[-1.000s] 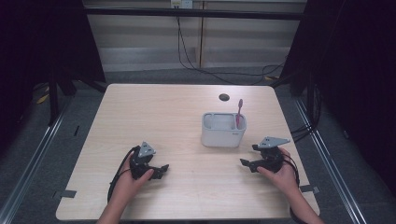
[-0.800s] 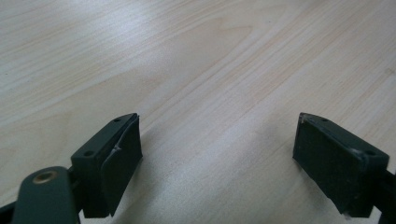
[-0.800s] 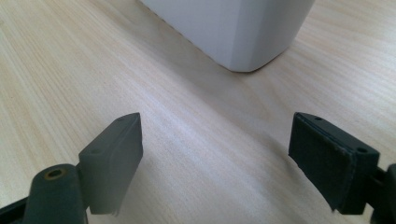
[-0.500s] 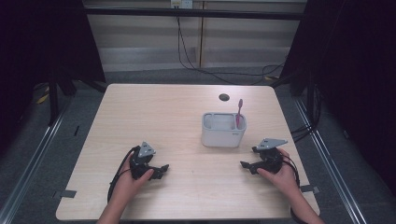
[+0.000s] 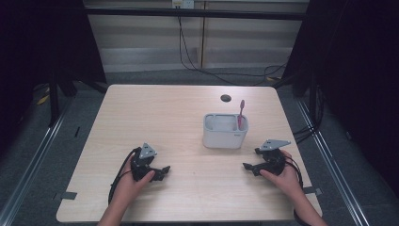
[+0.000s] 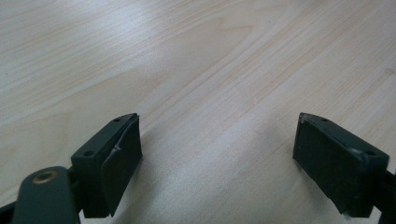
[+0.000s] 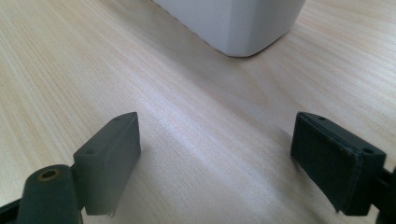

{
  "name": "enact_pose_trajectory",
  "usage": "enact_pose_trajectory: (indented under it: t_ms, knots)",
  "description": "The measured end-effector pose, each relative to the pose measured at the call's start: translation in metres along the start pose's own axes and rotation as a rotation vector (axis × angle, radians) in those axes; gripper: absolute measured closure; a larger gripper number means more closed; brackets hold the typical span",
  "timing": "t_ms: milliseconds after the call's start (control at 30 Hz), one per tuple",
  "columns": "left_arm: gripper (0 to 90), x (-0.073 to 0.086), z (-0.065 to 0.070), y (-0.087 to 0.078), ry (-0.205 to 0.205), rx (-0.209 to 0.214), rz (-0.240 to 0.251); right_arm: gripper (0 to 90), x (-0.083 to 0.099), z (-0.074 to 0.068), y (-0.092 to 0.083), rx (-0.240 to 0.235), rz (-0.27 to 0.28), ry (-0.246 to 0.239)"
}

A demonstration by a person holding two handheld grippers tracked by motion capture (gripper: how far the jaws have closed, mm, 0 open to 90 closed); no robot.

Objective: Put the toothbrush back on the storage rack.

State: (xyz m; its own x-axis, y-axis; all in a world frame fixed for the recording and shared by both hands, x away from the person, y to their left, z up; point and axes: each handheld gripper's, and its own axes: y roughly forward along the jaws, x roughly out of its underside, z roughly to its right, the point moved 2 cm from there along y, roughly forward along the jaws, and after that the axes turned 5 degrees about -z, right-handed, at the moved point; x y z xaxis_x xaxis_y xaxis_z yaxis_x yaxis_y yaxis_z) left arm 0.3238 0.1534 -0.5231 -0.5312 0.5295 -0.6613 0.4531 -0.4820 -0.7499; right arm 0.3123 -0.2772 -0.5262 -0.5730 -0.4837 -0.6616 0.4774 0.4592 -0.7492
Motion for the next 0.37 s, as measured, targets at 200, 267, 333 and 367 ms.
enact_pose_trajectory:
  t_ms: [200,267,333,367]
  knots:
    - [15.0,0.0000,0.0001,0.0000,-0.001,0.001,0.000,14.7,-0.0001,0.0002,0.0001,0.002,-0.003,0.000]
    - [15.0,0.0000,0.0000,0.0000,0.000,0.000,0.001,14.7,-0.0001,0.0002,0.0001,0.002,-0.002,0.000]
    - [15.0,0.0000,0.0000,0.0000,0.000,0.000,0.001,14.7,-0.0001,0.0002,0.0001,0.002,-0.002,0.000]
    - [15.0,0.0000,0.0001,0.0000,-0.001,0.001,0.000,14.7,-0.0001,0.0002,0.0001,0.002,-0.002,0.000]
